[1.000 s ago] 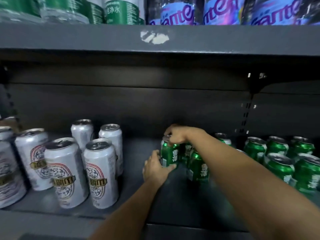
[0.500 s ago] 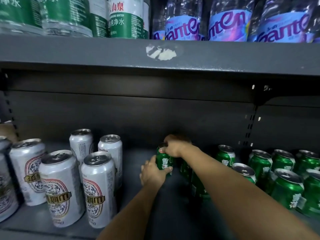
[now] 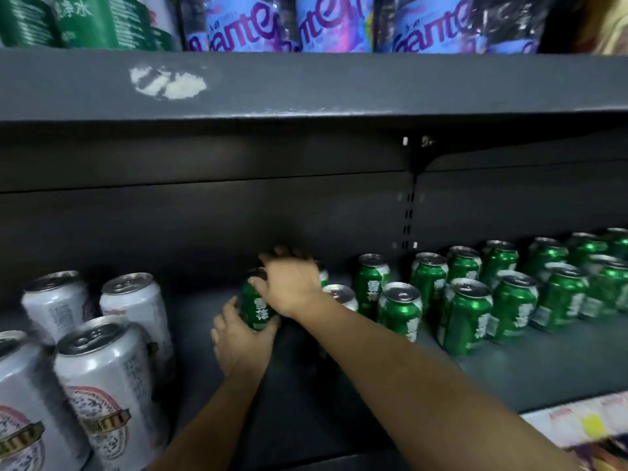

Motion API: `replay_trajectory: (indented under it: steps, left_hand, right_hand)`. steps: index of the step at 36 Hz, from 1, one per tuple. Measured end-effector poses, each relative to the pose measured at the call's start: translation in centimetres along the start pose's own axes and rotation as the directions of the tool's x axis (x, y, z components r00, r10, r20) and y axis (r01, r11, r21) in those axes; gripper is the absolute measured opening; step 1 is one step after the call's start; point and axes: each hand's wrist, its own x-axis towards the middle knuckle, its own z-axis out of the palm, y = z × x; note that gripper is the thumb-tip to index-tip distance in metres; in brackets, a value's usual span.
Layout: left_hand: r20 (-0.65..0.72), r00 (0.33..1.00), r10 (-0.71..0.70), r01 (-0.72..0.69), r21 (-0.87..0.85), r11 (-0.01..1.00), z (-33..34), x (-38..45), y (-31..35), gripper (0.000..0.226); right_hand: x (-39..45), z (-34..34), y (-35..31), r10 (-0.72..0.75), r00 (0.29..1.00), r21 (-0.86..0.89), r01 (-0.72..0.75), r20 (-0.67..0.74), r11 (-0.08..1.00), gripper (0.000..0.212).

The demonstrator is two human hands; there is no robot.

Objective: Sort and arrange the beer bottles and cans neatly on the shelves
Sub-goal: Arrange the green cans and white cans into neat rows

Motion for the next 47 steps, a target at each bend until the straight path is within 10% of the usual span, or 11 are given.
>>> replay_trajectory:
  steps: [7,25,47]
  left_hand:
    - [-0.192,0.969,0.156,-0.18,-0.118,0.976,-0.7,-5.7,3.9,0.041]
    - [0.205,0.948,0.242,-0.262,0.075,0.962,5.3,-28.3,14.4,0.044]
    - [0.682,0.507,0.527,-0.703,-0.026,0.71,26.9,-46.9,31.5,0.048]
  right_hand:
    - [-5.6,-4.0,4.2,0.044,0.979,-0.009,-0.046,-0.197,0.999,0.038]
    - [-32.5,-12.4,25.2,0.445,0.895,-0.157,-0.435,0.037,0.887,0.033]
    - [-47.8,-18.5,48.3,0.624,0.775,-0.278,-0.581,0.097,0.765,0.03]
